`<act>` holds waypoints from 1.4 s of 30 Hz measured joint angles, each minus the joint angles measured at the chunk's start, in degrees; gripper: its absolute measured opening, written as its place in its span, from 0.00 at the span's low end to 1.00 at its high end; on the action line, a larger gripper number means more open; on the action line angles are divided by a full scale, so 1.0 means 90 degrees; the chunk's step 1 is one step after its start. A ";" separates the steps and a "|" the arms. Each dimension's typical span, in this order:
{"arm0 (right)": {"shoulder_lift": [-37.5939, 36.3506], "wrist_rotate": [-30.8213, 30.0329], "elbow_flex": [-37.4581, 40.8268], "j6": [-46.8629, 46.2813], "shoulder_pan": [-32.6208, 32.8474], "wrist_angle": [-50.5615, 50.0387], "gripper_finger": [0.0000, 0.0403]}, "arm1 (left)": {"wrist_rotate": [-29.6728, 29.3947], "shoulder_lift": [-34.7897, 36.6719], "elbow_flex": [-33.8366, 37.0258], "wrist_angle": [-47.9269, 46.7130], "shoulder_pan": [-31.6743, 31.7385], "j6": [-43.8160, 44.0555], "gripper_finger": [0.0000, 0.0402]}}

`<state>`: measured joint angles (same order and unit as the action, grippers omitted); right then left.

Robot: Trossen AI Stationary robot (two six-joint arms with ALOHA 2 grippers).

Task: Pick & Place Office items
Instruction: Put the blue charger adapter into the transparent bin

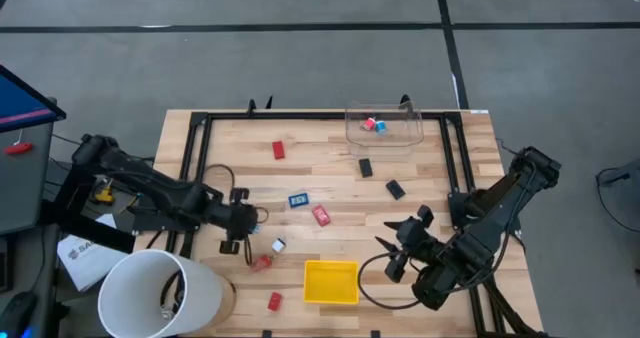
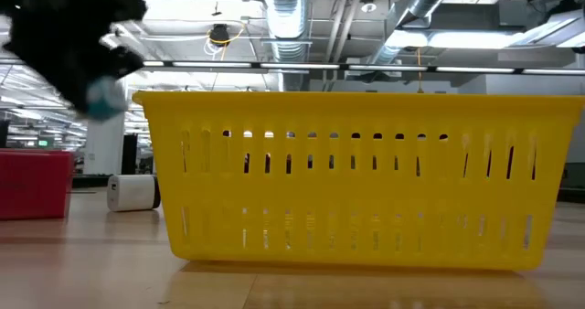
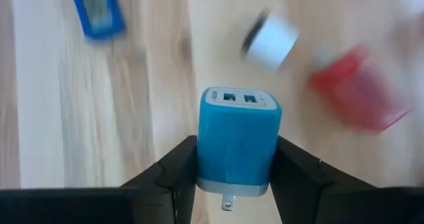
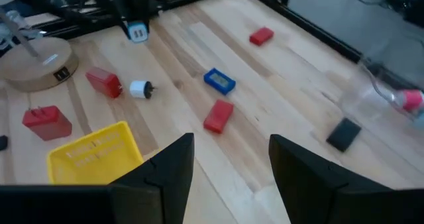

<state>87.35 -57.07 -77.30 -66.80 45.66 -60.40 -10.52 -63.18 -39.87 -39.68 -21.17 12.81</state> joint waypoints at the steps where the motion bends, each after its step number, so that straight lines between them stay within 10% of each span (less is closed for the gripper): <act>1: 0.0000 0.0001 0.0000 0.0284 -0.0055 0.0233 0.47 | 0.0172 0.0072 -0.0032 0.0237 0.0065 -0.0070 0.36; 11: 0.0000 0.1441 0.0000 0.4618 -0.0756 0.3121 0.47 | 0.2609 -0.0626 -0.0861 0.2065 0.0748 -0.1228 0.36; 20: 0.0006 0.2535 0.0000 0.6178 -0.1053 0.3679 0.47 | 0.4654 -0.1495 -0.1434 0.2951 0.1276 -0.1570 0.36; 42: 0.1250 0.3868 -0.0820 0.8262 -0.1539 0.4884 0.47 | 0.5546 -0.2455 -0.1437 0.5335 0.1433 -0.1036 0.36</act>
<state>98.60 -22.26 -84.68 7.56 31.81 -16.45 39.40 -85.27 -52.80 8.34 -8.27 3.49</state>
